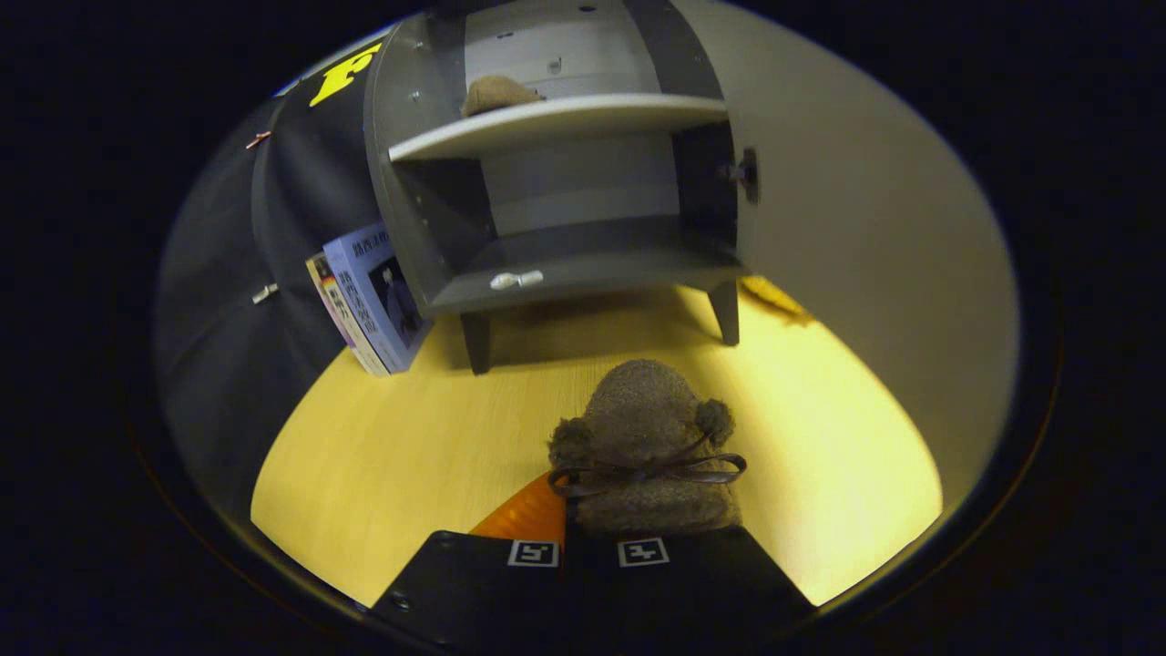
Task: Open the shoe cabinet door, grab the shoes and put them into the shoe cabinet, then close the shoe cabinet door.
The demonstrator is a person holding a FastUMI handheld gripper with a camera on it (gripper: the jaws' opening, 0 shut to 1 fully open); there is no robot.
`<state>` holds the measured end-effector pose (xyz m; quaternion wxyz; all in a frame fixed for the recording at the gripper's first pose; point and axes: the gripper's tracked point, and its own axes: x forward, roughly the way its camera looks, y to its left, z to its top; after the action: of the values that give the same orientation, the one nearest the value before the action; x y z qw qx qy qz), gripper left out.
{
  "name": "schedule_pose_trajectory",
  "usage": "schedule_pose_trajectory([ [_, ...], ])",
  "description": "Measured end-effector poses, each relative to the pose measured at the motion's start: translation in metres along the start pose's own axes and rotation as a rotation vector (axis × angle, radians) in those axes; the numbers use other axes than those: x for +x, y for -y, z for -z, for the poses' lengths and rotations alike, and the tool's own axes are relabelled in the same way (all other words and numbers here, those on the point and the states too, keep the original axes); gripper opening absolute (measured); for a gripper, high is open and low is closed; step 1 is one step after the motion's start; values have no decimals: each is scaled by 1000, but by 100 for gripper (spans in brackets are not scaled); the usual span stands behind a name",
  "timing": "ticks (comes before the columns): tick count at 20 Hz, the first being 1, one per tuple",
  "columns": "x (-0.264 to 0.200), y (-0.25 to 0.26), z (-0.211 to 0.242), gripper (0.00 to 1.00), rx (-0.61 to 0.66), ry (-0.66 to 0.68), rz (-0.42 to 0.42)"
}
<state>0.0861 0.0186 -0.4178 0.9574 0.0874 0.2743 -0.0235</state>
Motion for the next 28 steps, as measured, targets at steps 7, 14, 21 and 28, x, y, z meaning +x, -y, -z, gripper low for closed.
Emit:
schedule_pose_trajectory([
  [7, -72, -11, -146, 9, 26, 148, -13],
  [14, -94, -30, -271, 9, -19, 267, -20],
  [21, -67, -45, -393, 9, -90, 400, 27],
  [28, 22, -21, -448, 9, -77, 352, 115],
])
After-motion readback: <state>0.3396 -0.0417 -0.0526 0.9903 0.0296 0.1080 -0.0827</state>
